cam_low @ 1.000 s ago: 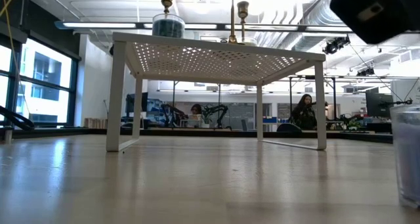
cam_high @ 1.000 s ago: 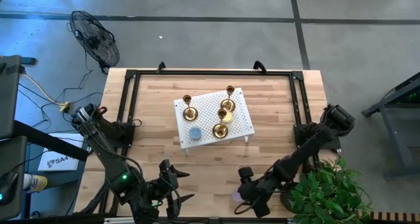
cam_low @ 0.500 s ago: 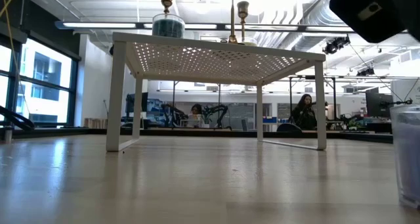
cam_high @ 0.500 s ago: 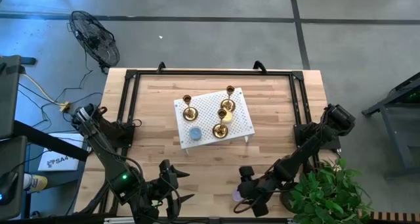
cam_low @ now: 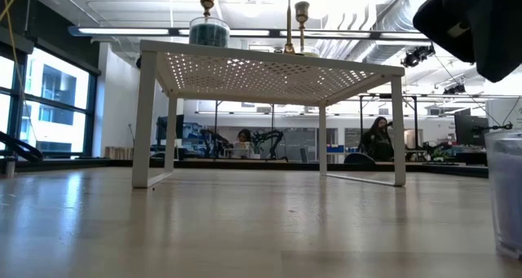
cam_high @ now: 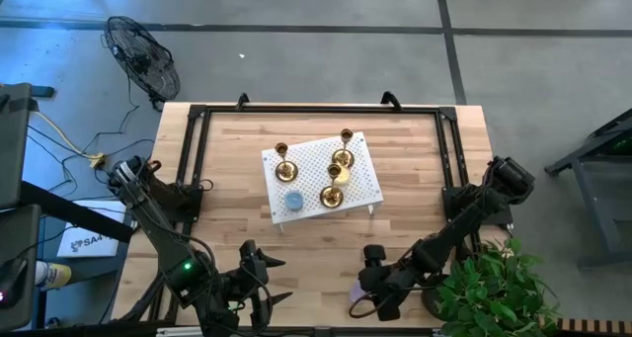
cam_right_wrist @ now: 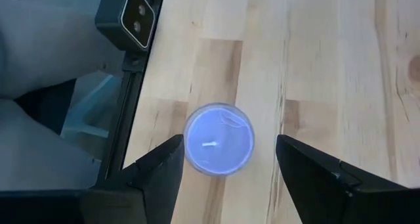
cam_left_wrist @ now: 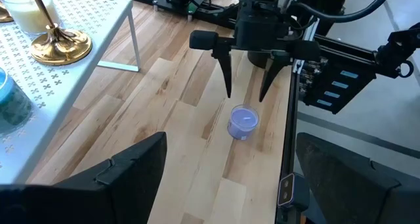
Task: Pick & Place candle stick holders
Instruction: Put the purple scented candle on the shelf
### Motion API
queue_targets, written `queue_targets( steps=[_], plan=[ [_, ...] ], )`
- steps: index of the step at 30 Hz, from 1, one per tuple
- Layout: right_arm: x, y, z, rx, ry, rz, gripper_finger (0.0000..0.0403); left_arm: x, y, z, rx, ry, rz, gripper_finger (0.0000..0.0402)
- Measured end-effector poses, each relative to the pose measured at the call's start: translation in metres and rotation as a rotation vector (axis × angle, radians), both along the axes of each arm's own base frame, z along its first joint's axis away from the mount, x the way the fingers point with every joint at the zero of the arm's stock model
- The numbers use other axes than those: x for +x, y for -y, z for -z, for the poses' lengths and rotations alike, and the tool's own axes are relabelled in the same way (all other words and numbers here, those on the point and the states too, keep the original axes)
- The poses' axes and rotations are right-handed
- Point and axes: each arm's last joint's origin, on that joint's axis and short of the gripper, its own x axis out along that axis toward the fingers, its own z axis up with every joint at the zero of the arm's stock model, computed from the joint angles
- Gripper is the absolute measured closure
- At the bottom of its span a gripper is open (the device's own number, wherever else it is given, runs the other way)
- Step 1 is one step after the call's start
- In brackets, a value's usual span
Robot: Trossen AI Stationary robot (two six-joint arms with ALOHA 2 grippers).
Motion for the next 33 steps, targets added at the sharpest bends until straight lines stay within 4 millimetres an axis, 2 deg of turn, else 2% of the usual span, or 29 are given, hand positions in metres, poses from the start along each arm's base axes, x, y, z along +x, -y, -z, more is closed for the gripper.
queue_targets(
  steps=[9,17,25,33],
  plan=[
    [-0.002,0.001,0.001,0.018,-0.034,0.040,0.0166,0.000,0.000,0.000,-0.001,0.001,0.000,0.0069],
    [0.006,-0.005,-0.007,-0.037,0.130,-0.136,0.0166,0.000,0.000,0.000,-0.001,0.001,0.000,0.0069],
    [0.009,0.005,-0.003,0.072,-0.014,-0.101,0.0166,0.000,0.000,0.000,-0.001,0.001,0.000,0.0069],
    [0.018,0.010,0.005,0.140,-0.069,-0.115,0.0166,0.002,0.002,0.003,0.005,-0.003,-0.001,0.0069]
  ],
)
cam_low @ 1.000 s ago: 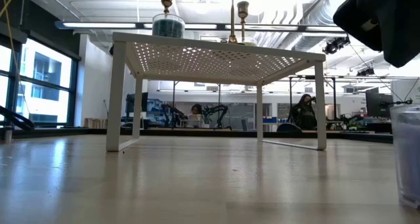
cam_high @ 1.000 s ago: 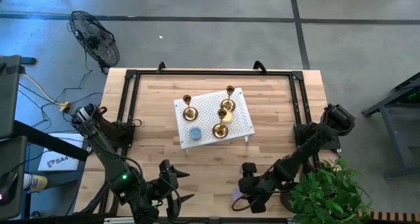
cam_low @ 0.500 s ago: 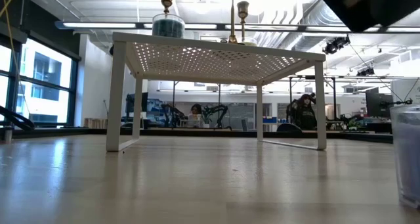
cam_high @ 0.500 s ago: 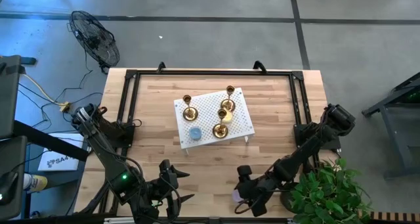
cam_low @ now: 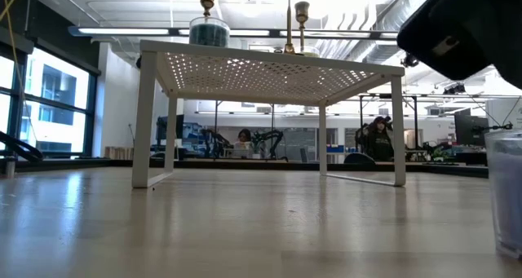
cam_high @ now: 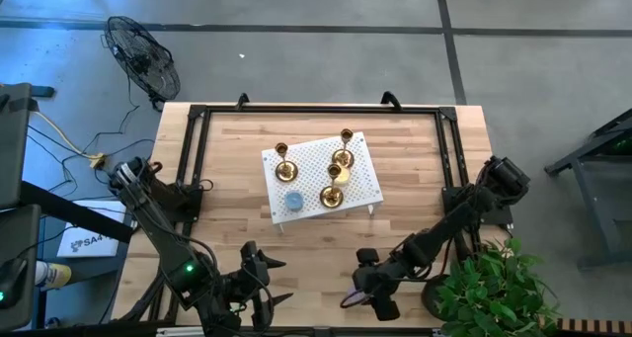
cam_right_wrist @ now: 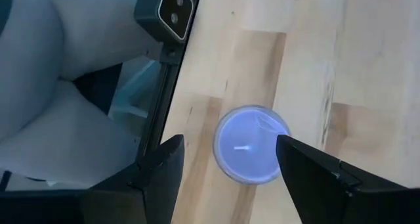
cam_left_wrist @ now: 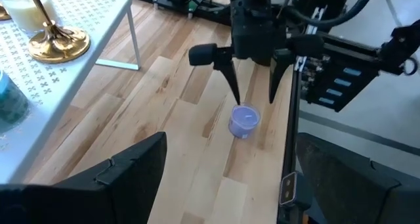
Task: Pick & Place candle stick holders
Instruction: Put the purple scented candle on the shelf
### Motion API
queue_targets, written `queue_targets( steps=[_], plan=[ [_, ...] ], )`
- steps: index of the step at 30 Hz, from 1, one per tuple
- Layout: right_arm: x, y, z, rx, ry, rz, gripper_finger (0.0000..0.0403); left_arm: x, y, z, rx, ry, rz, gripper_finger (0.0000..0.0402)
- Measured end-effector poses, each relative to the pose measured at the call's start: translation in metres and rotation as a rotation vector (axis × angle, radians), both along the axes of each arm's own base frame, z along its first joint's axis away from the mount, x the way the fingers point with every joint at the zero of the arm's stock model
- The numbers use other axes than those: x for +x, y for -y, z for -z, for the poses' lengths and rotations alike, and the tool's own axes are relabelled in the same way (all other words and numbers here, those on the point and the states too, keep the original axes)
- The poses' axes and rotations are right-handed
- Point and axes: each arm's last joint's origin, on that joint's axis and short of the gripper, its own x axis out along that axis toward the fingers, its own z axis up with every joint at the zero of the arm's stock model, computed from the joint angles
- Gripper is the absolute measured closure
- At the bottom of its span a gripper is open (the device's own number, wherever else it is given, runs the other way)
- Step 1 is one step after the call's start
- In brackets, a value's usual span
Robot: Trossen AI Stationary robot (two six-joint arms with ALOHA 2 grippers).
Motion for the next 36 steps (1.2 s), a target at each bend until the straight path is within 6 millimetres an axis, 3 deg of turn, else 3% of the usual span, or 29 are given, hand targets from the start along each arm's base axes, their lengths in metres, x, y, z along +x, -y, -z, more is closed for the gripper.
queue_targets(
  steps=[14,25,36],
  plan=[
    [0.009,0.025,0.006,-0.084,-0.058,0.043,0.0167,0.002,0.003,0.006,0.005,-0.021,0.011,0.0069],
    [0.013,0.020,0.021,-0.030,-0.121,0.045,0.0167,0.002,0.003,0.006,0.003,-0.026,0.017,0.0069],
    [0.014,0.020,0.021,-0.033,-0.101,0.027,0.0166,0.003,0.004,0.005,-0.009,-0.016,0.017,0.0069]
  ],
)
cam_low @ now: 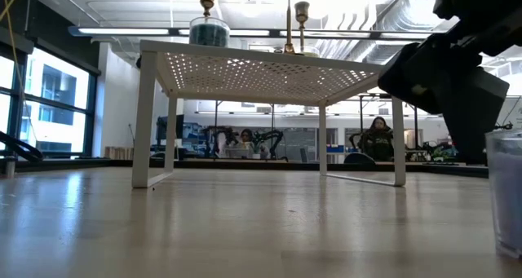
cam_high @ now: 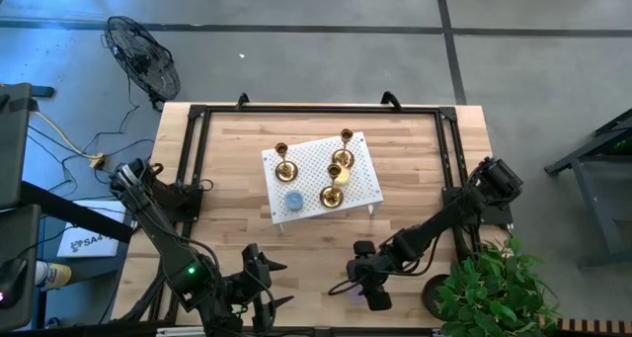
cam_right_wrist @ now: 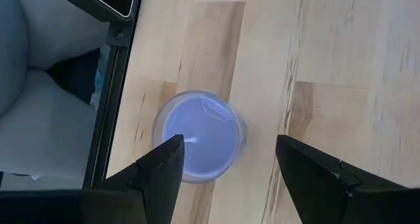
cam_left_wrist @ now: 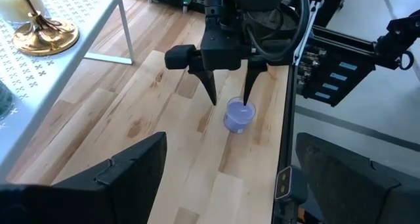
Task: Pick & Place candle stick holders
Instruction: Put the purple scented candle on the shelf
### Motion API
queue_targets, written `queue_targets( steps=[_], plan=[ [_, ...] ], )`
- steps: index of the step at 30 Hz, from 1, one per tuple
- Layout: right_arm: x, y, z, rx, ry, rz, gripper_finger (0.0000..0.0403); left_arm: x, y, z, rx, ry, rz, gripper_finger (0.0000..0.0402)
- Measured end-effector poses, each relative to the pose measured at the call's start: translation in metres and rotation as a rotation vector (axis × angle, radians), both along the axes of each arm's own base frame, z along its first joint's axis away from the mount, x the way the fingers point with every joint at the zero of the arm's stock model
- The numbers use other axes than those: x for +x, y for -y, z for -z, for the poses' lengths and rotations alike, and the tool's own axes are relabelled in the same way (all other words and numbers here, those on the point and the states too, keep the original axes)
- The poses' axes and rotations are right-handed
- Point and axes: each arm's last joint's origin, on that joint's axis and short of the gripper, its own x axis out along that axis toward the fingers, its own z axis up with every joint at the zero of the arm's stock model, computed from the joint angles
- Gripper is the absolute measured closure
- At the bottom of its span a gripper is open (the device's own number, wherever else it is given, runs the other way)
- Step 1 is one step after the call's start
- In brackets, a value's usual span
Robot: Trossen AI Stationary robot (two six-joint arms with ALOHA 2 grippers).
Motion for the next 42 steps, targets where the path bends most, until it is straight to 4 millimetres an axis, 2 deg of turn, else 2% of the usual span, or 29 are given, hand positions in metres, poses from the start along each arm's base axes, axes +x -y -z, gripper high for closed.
queue_targets(
  steps=[14,21,33,42],
  plan=[
    [0.000,0.000,0.000,0.001,-0.005,0.029,0.0167,0.000,0.000,0.000,-0.005,-0.001,0.004,0.0069],
    [0.004,-0.001,0.012,0.027,-0.046,0.028,0.0167,0.000,0.001,0.000,-0.015,-0.007,0.014,0.0069],
    [0.008,0.003,0.011,0.033,-0.024,0.018,0.0168,0.000,0.001,0.000,-0.016,-0.008,0.015,0.0069],
    [0.010,0.007,0.012,0.020,-0.025,0.016,0.0212,0.000,0.001,0.000,-0.016,-0.008,0.015,0.0069]
  ],
)
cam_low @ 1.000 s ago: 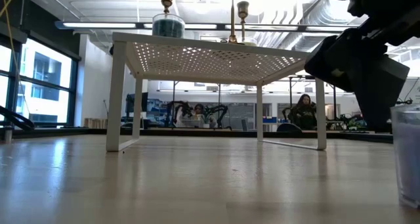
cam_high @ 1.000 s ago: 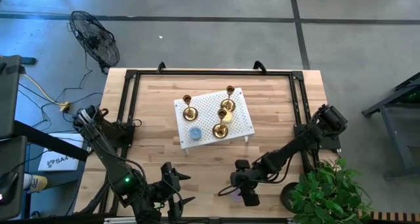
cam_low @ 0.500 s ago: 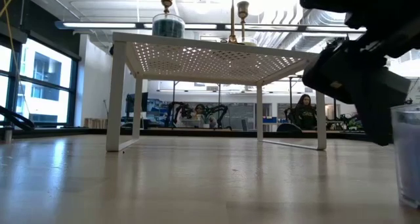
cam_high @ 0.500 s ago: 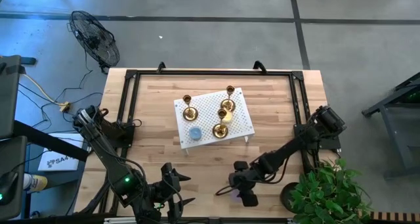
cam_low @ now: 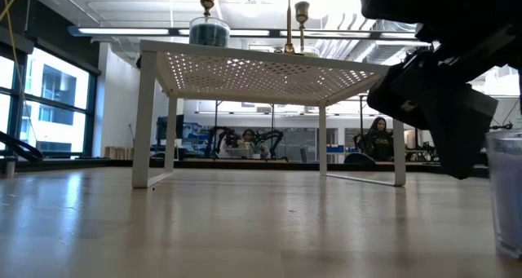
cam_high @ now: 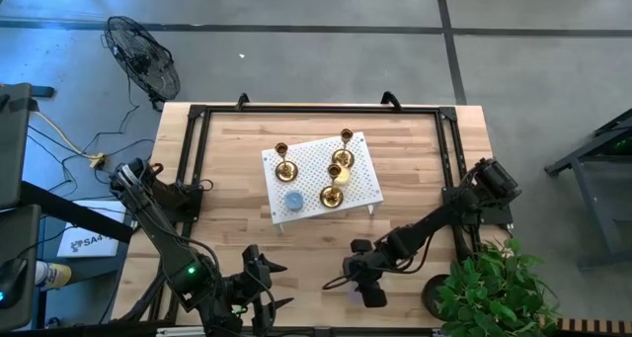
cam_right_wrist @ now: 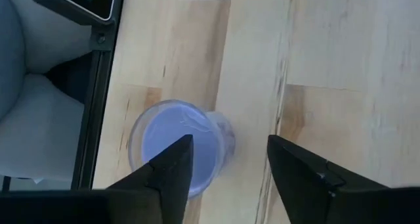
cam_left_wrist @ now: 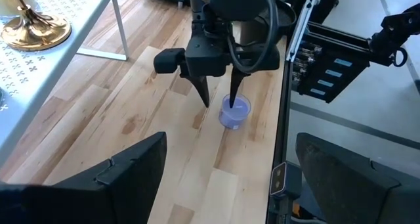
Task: Pick & Place candle stick holders
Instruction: Put the purple scented candle on the shelf
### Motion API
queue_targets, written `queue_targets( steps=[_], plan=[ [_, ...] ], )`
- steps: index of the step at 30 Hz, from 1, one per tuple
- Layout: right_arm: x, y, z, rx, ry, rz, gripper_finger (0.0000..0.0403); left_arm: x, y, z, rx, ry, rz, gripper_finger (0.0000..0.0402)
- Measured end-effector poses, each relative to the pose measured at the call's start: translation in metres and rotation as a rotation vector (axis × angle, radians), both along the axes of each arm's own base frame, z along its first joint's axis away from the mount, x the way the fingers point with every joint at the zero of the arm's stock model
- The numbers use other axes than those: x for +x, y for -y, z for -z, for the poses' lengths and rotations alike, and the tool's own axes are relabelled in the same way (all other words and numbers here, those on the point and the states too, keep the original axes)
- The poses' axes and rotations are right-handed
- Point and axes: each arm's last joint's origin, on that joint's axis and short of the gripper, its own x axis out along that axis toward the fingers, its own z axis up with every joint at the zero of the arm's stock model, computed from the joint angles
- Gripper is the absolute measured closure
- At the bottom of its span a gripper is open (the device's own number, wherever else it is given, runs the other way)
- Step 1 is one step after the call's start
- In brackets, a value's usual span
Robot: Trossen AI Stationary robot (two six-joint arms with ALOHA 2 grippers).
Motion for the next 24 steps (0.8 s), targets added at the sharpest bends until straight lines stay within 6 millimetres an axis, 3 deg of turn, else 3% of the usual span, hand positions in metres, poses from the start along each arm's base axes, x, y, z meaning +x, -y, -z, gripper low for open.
queue_targets(
  steps=[5,14,24],
  plan=[
    [0.0000,0.0000,0.0000,-0.007,0.006,-0.011,0.0260,0.0000,0.0000,0.0000,0.000,0.000,0.000,0.0069],
    [0.0010,0.0007,-0.0003,-0.027,0.033,-0.054,0.0390,0.0000,0.0000,0.0000,0.000,0.000,0.000,0.0069],
    [0.0041,-0.0010,-0.0034,-0.020,0.088,-0.075,0.0400,0.0005,0.0007,0.0013,0.001,-0.003,0.001,0.0069]
  ],
)
